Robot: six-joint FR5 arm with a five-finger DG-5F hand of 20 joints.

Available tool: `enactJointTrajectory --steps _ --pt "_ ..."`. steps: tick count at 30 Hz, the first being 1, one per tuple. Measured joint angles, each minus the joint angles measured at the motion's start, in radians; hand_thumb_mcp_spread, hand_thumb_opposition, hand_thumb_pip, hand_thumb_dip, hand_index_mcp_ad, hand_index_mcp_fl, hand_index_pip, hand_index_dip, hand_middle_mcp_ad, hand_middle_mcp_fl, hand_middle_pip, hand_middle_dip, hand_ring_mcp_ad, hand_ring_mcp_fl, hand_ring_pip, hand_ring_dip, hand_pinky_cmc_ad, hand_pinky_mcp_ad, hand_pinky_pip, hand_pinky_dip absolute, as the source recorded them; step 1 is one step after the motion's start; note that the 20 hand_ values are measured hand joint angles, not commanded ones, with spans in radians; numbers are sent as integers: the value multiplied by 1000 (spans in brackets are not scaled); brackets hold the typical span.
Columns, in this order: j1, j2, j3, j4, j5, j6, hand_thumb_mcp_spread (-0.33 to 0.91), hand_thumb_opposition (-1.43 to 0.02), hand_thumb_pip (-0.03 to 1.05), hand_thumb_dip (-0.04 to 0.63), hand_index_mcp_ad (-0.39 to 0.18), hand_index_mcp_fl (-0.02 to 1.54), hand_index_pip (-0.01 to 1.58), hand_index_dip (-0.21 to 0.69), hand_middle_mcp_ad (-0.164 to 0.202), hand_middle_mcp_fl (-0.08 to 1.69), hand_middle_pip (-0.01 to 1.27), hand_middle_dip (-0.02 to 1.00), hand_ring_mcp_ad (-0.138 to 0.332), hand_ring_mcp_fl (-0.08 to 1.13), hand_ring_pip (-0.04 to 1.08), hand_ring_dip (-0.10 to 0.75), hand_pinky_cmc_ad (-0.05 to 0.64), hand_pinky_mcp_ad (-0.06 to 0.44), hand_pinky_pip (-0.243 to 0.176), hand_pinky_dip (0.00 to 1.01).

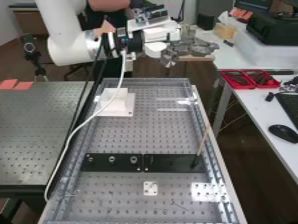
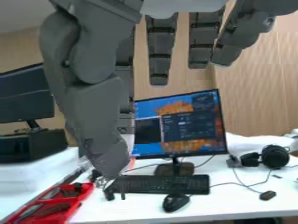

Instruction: Grab the drill bit and place it in the clear container

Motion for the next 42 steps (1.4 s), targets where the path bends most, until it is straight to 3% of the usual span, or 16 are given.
enactJointTrajectory --steps 17,35,42 --pt "71 -77 49 -164 -5 83 623 -1014 440 264 -171 902 1021 126 51 264 127 188 180 91 113 9 295 159 -59 185" --pt "92 -179 95 -221 5 147 623 -1014 440 264 -168 902 1011 138 51 265 127 187 180 91 113 10 295 159 -59 185" --pt "100 -211 116 -229 18 147 623 -1014 440 264 -171 902 1007 138 51 264 127 187 180 91 117 16 295 159 -63 185"
